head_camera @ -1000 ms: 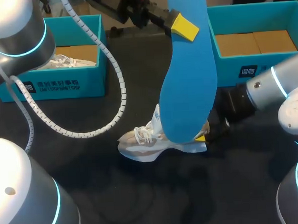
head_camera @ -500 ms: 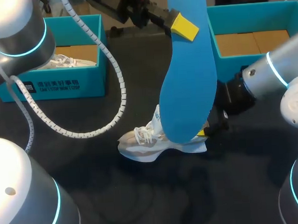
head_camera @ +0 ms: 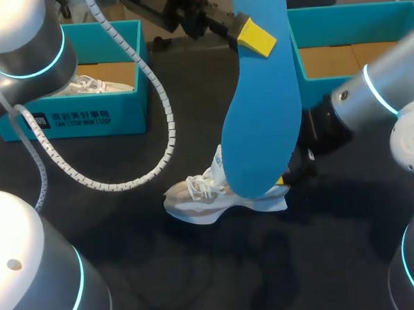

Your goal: Take the shoe out of the shoebox, open the shoe tongue, remove and reinsert the insole, then place the shoe into the shoebox

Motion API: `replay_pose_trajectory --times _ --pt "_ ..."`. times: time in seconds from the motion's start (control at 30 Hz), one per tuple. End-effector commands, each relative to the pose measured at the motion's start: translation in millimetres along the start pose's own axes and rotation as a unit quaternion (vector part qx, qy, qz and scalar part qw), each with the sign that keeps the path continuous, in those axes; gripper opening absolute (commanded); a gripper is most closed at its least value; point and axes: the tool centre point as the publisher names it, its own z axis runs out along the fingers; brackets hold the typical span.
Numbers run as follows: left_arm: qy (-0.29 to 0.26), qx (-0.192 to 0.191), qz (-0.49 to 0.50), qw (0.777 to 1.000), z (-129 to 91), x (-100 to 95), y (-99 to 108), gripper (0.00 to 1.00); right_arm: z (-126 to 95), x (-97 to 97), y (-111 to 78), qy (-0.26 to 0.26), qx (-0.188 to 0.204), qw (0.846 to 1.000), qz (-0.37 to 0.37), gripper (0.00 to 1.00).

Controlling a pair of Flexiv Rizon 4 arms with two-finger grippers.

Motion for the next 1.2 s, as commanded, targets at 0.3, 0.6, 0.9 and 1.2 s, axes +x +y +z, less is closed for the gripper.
replay_pose_trajectory --times 0.3,0.6,0.9,1.2 --pt "0.0 0.001 0.0 1.0 0.0 -0.4 1.4 0.0 -13.7 0.5 22.9 0.022 0.142 0.989 0.028 1.0" --pt "0.0 0.001 0.0 1.0 0.0 -0.4 1.4 0.0 -4.8 4.0 26.1 0.012 0.2 0.979 0.03 1.0" --pt "0.0 0.001 0.0 1.0 0.0 -0.4 1.4 0.0 0.7 3.3 21.1 0.025 0.222 0.974 0.023 1.0" --pt "0.0 0.001 0.0 1.0 0.0 -0.4 1.4 0.0 2.1 3.8 17.9 0.031 0.227 0.973 0.038 1.0"
